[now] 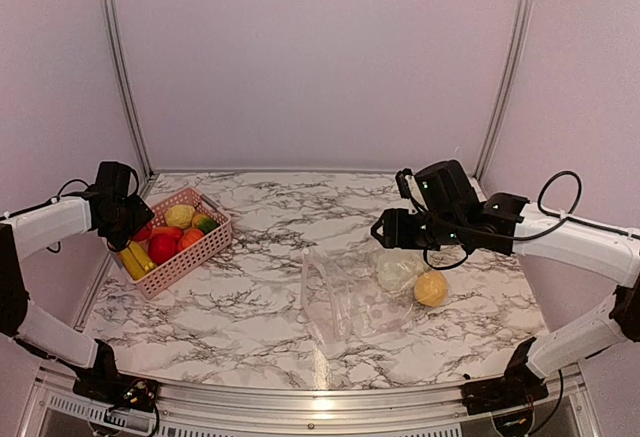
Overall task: Open the zip-top bag and remove the fake food
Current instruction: Place the fake fruit in the bin.
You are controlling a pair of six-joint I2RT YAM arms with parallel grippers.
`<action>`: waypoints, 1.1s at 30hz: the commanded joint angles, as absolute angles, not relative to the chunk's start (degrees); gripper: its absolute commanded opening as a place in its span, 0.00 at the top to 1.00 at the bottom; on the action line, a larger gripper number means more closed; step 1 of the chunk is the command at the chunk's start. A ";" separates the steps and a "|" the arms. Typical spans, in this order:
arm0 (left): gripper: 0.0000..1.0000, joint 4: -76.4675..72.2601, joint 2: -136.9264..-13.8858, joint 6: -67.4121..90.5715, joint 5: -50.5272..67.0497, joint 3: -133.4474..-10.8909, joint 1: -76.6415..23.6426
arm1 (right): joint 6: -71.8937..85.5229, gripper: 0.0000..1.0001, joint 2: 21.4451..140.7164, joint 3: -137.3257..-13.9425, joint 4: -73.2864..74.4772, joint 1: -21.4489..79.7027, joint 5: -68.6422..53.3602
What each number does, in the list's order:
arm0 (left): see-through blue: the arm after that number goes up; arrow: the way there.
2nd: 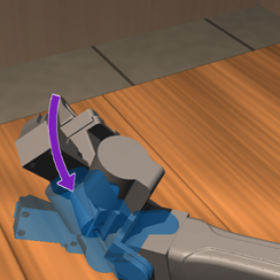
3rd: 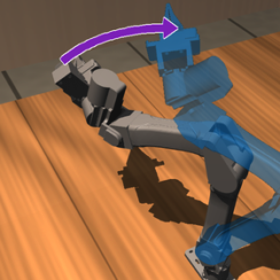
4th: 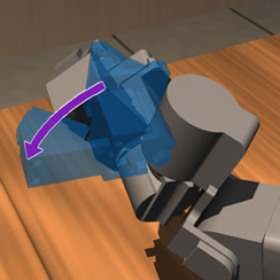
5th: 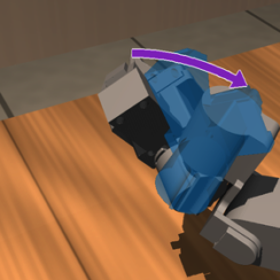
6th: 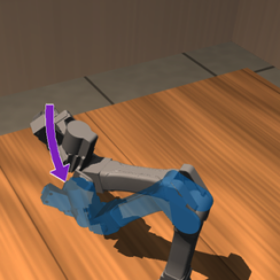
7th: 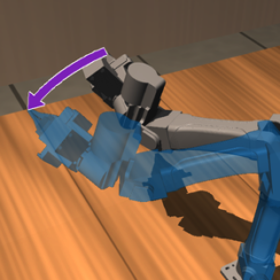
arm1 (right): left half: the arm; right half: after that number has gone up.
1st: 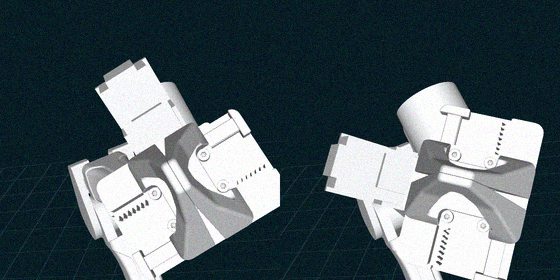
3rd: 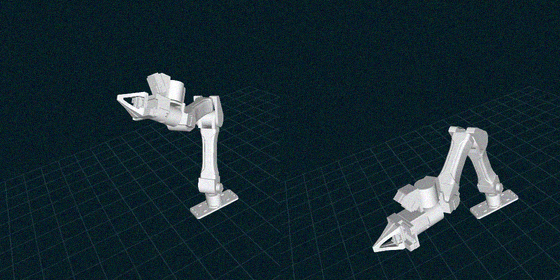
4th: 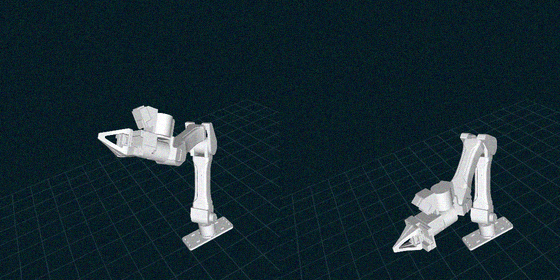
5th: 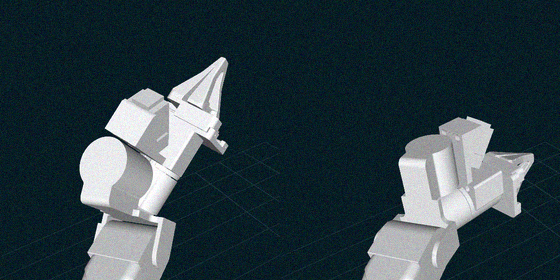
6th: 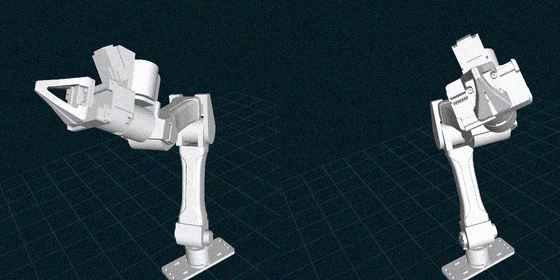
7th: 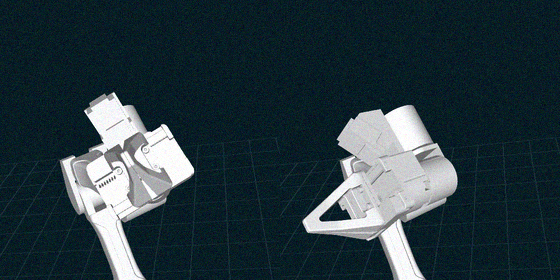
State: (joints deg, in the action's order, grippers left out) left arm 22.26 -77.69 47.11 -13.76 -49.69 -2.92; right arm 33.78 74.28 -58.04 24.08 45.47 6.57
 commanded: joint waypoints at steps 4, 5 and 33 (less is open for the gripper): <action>0.08 20.03 -76.80 45.01 -13.15 -49.07 -2.37 | 33.39 0.41 73.21 -58.41 25.16 45.93 7.62; 0.04 20.07 -76.51 44.74 -13.29 -49.07 -2.38 | 33.33 0.41 73.14 -58.37 25.26 45.89 7.69; 0.01 19.01 -80.82 50.92 -11.10 -50.62 -43.68 | 34.36 0.36 71.30 -54.15 27.25 45.18 11.10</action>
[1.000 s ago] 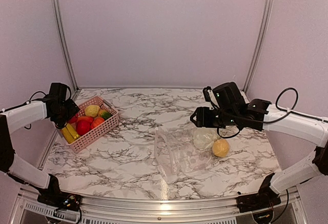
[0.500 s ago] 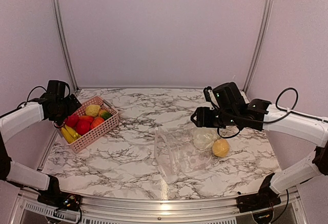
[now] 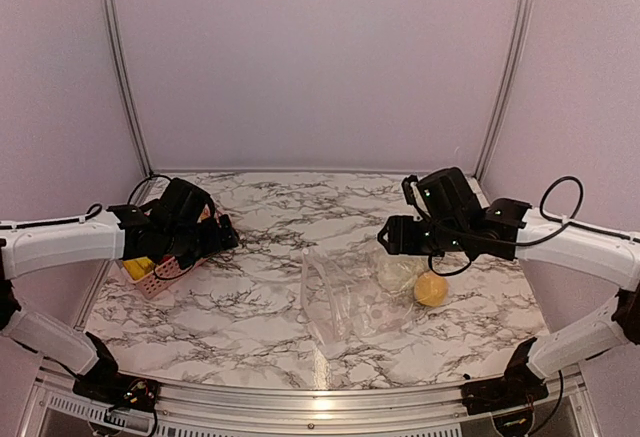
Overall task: Open the zip-top bag and remove the fake food
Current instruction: Place the fake fruit in the bin, then pick up the fake vegetable from the zipper food storage bag.
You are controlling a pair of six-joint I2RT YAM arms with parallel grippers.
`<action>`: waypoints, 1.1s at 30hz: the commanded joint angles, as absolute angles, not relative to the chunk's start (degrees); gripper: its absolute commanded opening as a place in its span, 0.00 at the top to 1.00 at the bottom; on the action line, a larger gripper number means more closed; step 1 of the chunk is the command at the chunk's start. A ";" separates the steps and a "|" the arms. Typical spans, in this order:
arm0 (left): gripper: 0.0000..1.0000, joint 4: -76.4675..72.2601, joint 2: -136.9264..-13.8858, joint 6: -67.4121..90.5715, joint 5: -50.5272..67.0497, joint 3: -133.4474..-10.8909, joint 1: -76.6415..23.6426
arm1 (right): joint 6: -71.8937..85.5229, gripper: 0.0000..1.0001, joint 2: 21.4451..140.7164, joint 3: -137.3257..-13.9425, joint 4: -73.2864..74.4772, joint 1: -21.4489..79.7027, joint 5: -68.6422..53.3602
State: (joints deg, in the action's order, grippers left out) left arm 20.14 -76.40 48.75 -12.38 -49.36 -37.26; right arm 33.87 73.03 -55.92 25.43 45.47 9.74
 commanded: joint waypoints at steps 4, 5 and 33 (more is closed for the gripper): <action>0.01 18.38 -86.80 50.86 -9.10 -54.18 -49.97 | 35.03 0.36 70.27 -52.19 27.16 43.85 10.90; 0.01 18.25 -88.28 50.81 -8.60 -55.08 -51.26 | 35.11 0.36 70.11 -51.82 27.04 43.47 10.90; 0.22 14.86 -106.95 49.44 -0.53 -73.78 -63.03 | 33.49 0.54 75.91 -48.89 19.91 34.95 6.53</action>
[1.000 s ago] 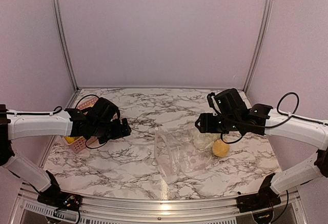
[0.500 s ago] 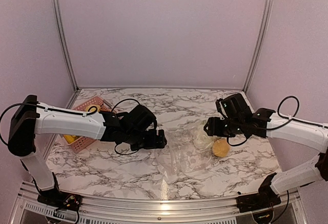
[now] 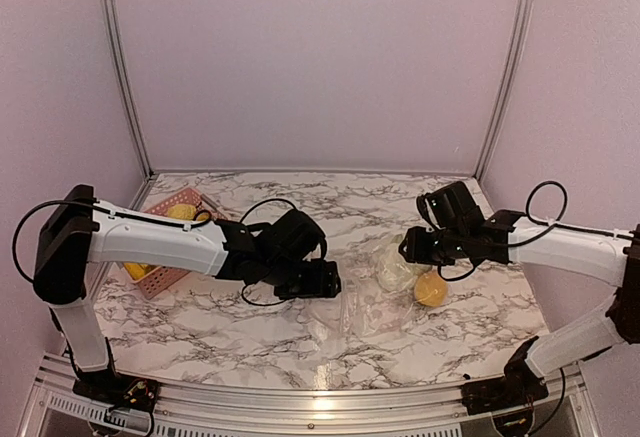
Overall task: Open the zip-top bag and remove the fake food
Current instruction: Pick up the fake vegetable from the zipper food storage bag.
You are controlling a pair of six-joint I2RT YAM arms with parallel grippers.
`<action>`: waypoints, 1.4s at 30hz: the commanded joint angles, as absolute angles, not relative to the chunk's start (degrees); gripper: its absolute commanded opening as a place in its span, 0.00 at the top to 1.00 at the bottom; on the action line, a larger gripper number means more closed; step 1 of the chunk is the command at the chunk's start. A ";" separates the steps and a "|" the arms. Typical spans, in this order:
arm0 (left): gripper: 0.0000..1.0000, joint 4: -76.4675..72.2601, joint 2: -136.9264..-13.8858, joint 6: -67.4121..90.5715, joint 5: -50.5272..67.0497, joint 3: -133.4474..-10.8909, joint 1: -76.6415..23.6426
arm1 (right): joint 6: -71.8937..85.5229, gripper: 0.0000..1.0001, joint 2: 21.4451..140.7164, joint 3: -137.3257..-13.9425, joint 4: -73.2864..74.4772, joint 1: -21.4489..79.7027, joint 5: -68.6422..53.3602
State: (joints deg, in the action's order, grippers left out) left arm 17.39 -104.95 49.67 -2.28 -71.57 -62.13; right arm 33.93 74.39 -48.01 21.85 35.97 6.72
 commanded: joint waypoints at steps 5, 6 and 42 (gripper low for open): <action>0.30 12.19 -108.80 50.85 1.93 -73.71 -63.26 | 33.86 0.59 78.24 -49.10 19.15 34.60 7.23; 0.32 11.84 -109.10 51.05 2.05 -73.51 -63.30 | 33.92 0.61 78.70 -49.27 19.16 34.50 7.67; 0.47 8.78 -112.85 54.11 2.33 -69.27 -63.37 | 40.22 0.83 85.52 -46.49 15.43 31.97 16.72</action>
State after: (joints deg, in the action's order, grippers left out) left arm 9.58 -111.74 53.82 2.09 -69.67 -62.96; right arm 39.42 84.75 -47.31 14.20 33.10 15.33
